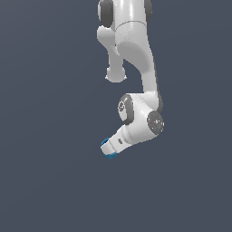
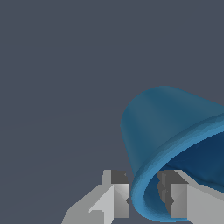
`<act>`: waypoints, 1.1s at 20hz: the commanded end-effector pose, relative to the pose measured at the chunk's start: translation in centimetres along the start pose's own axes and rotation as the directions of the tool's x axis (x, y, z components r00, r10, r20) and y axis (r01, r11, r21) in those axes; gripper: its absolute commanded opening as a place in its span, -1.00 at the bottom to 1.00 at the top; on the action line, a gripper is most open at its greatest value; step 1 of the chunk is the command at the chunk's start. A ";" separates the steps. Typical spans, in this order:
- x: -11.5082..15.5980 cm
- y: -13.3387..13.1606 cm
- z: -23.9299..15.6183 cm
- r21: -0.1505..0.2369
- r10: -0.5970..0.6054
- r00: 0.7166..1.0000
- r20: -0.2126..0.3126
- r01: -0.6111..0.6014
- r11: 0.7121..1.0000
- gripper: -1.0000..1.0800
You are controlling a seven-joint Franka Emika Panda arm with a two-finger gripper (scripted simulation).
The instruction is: Pick up the object and move it to a goal position.
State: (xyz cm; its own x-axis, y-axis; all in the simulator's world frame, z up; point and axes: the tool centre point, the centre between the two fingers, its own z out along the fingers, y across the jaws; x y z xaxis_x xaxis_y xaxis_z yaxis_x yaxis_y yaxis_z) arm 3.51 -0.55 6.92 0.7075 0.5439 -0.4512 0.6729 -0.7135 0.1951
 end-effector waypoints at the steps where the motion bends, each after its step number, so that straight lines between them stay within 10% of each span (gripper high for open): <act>1: 0.0 0.0 0.0 0.000 0.000 1.000 0.000 0.000 1.000 -1.00; 22: -9.8 0.2 -8.2 0.000 -0.001 1.000 0.000 0.001 1.000 -1.00</act>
State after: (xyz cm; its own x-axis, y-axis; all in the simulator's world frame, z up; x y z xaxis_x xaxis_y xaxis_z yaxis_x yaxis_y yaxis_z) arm -0.95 -2.21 16.99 0.7055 0.5443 -0.4538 0.6741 -0.7131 0.1927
